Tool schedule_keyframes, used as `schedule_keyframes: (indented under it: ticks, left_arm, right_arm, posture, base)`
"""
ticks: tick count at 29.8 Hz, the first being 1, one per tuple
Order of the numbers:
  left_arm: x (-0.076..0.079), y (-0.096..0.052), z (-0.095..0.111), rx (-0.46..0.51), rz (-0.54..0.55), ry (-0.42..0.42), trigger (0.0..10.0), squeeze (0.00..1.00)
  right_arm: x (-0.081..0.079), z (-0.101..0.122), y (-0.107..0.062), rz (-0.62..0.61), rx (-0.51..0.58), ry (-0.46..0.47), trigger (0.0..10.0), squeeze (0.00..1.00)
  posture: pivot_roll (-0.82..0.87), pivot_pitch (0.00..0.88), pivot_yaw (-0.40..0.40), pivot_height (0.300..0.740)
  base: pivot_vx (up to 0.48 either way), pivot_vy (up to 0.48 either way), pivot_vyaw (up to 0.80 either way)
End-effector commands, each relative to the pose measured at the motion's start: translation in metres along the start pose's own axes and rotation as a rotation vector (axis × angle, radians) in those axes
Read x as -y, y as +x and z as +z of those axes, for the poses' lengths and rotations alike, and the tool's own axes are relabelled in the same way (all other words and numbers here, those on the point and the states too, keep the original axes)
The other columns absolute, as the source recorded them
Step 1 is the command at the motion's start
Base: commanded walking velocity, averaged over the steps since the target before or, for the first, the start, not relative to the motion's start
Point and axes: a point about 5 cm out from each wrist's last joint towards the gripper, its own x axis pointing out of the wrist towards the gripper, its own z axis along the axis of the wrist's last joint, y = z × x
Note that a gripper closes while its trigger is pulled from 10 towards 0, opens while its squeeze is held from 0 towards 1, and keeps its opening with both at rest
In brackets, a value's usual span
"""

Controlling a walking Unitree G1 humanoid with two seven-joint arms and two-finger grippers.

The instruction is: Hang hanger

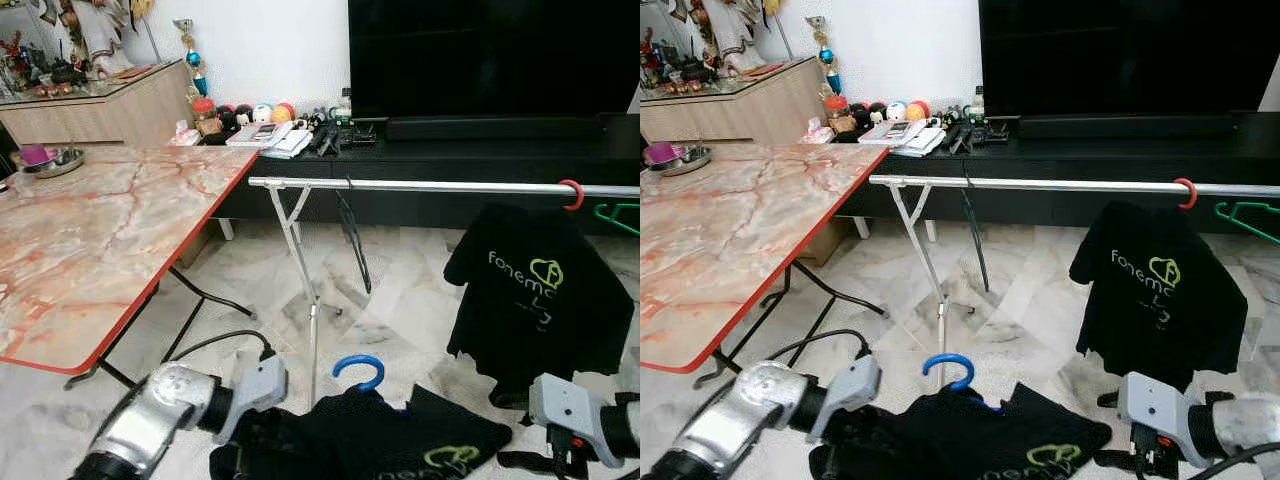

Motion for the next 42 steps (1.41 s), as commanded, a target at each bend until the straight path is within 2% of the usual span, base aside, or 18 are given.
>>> schedule_keyframes:
  ticks: [1, 4, 12, 13, 14, 16, 26, 42]
  left_arm:
    - [0.003, -0.009, 0.008, 0.033, -0.044, 0.014, 0.0, 0.00]
    - [0.005, -0.014, 0.011, 0.034, -0.077, 0.016, 0.0, 0.00]
    - [0.002, -0.017, 0.016, 0.025, -0.080, 0.027, 0.0, 0.00]
    - [0.001, -0.017, 0.016, 0.024, -0.077, 0.030, 0.0, 0.00]
    - [0.001, -0.017, 0.016, 0.024, -0.077, 0.030, 0.0, 0.00]
    - [-0.001, -0.017, 0.017, 0.026, -0.068, 0.030, 0.0, 0.00]
    - [-0.006, -0.012, 0.019, 0.048, -0.021, 0.027, 0.0, 0.00]
    - [-0.014, -0.013, 0.013, 0.010, 0.040, 0.030, 0.0, 0.00]
  right_arm:
    - [-0.001, 0.001, -0.003, -0.009, 0.034, 0.008, 10.0, 0.00]
    - [-0.009, -0.003, -0.006, 0.029, 0.067, 0.049, 10.0, 0.00]
    - [-0.017, -0.011, -0.002, 0.042, 0.095, 0.094, 10.0, 0.00]
    - [-0.017, -0.011, -0.001, 0.043, 0.103, 0.102, 9.5, 0.00]
    - [-0.017, -0.011, -0.001, 0.043, 0.103, 0.102, 9.5, 0.00]
    - [-0.018, -0.010, 0.002, 0.048, 0.125, 0.119, 0.0, 0.00]
    - [-0.019, -0.005, 0.008, 0.064, 0.162, 0.134, 0.0, 0.00]
    - [-0.011, -0.007, 0.006, 0.013, 0.146, 0.129, 0.0, 0.00]
  posture:
    - [-0.01, 0.000, 0.095, 0.740]
    - [-0.02, 0.000, 0.099, 0.740]
    - [-0.02, 0.000, 0.101, 0.740]
    - [-0.02, 0.000, 0.101, 0.740]
    - [-0.02, 0.000, 0.101, 0.740]
    - [-0.01, 0.000, 0.101, 0.740]
    - [-0.01, 0.000, 0.095, 0.740]
    - [-0.01, 0.000, 0.093, 0.740]
  base:
    - [0.000, 0.000, 0.00]
    - [0.000, 0.000, 0.00]
    - [0.000, 0.000, 0.00]
    - [0.000, 0.000, 0.00]
    - [0.000, 0.000, 0.00]
    - [0.000, 0.000, 0.00]
    - [0.000, 0.000, 0.00]
    - [0.000, 0.000, 0.00]
